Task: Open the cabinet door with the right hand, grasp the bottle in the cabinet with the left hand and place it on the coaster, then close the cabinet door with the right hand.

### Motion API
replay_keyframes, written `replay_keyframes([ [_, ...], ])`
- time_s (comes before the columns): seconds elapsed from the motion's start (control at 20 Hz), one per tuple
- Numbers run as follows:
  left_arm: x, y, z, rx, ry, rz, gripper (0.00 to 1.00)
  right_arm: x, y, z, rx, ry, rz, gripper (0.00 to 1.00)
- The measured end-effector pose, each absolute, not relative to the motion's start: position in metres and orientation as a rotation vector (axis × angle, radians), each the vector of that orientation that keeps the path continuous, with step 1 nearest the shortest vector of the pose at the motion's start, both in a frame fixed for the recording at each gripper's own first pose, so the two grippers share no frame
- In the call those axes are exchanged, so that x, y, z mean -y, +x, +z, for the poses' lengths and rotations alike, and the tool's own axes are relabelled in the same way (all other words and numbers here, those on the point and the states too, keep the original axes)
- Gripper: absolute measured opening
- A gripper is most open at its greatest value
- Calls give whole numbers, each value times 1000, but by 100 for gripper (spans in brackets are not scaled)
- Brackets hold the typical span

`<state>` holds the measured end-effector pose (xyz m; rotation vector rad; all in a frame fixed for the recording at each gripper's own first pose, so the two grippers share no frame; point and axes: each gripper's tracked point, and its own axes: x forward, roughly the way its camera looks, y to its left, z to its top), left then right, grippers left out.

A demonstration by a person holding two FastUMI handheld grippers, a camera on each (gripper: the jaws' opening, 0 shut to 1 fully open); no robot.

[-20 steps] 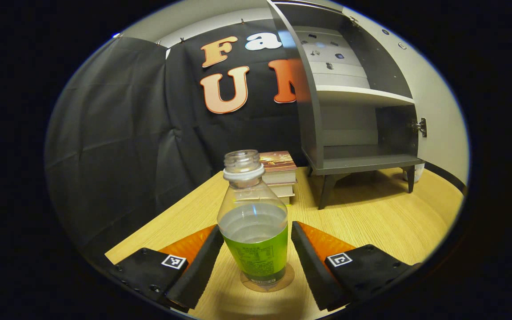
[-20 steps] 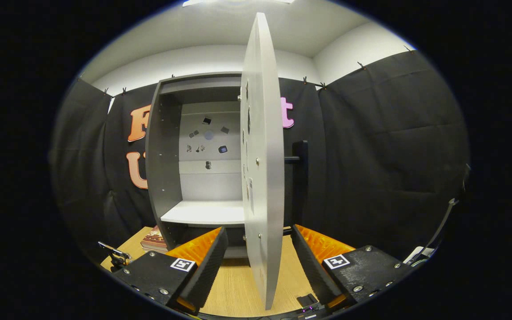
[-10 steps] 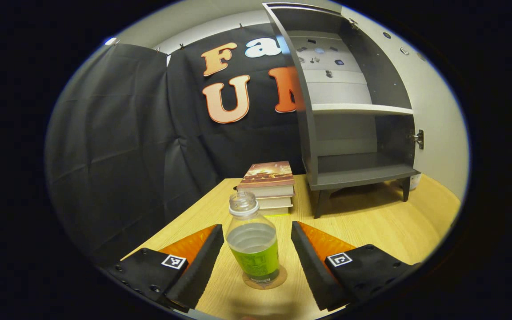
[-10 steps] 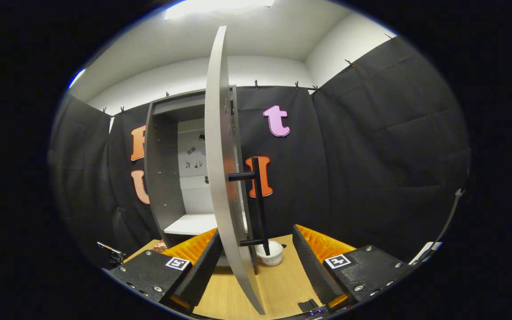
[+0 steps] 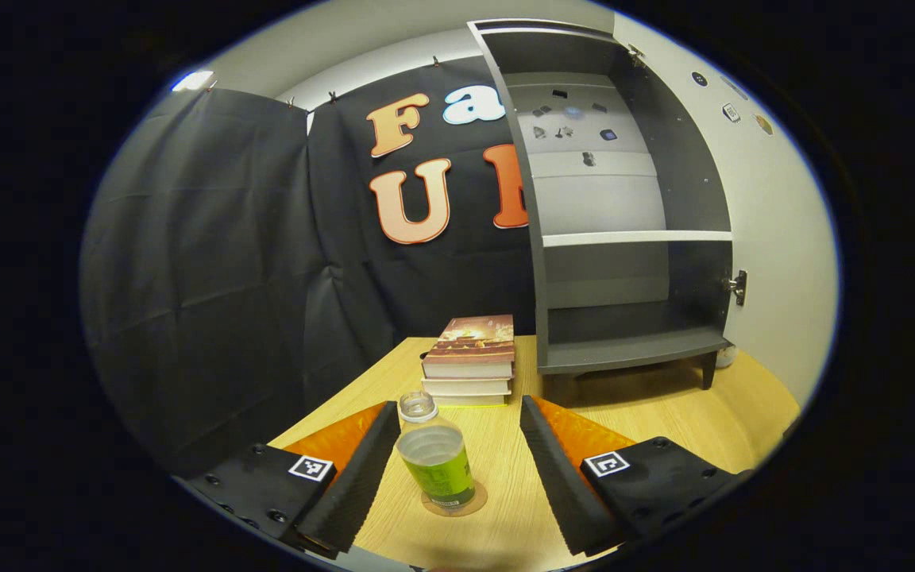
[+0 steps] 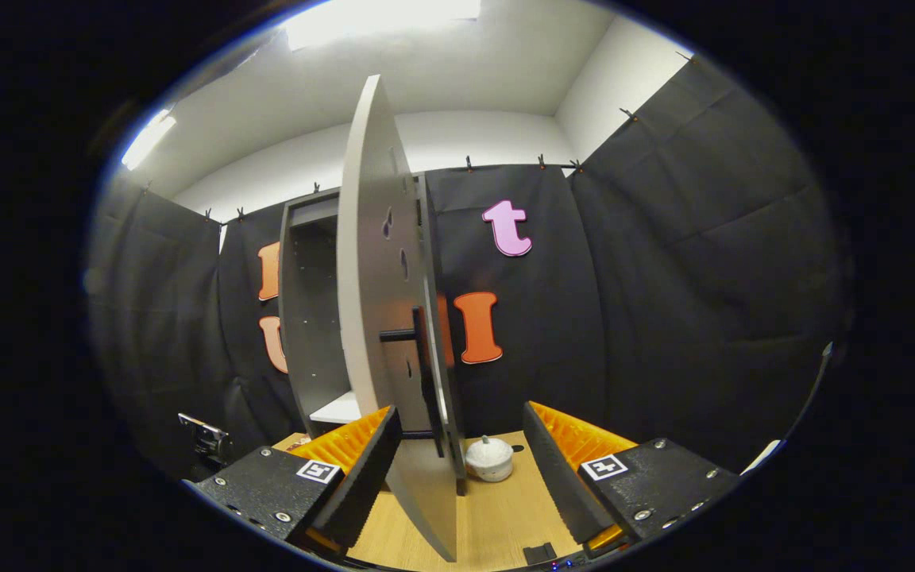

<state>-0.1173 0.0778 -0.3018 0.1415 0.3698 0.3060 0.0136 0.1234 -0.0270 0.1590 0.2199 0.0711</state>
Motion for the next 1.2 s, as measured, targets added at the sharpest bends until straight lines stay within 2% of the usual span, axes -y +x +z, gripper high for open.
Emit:
replay_keyframes([
  [0.1,-74,-115,-290,-366,160,309,99,-112,20,-35,-233,175,59,92],
  [0.15,-71,-114,-284,-366,164,307,99,-109,23,-36,-230,179,57,98],
  [0.25,-69,-115,-272,-364,167,307,100,-105,32,-37,-218,185,66,95],
  [0.3,-71,-115,-266,-363,176,312,100,-105,37,-41,-223,191,82,99],
  [0.55,-68,-116,-229,-328,196,342,98,-124,51,-52,-242,215,207,99],
  [0.6,-66,-117,-226,-326,193,349,96,-126,51,-51,-236,208,229,90],
  [0.75,-60,-114,-210,-315,201,354,98,-138,52,-51,-226,193,304,88],
  [0.8,-56,-112,-205,-307,207,351,98,-144,49,-51,-227,198,332,84],
  [0.9,-47,-110,-194,-289,214,343,96,-162,45,-52,-238,214,402,82],
  [0.95,-43,-108,-189,-283,216,339,100,-173,44,-53,-244,224,438,82],
  [1.2,-31,-107,-165,-260,206,332,99,-214,47,-51,-232,207,570,82],
])
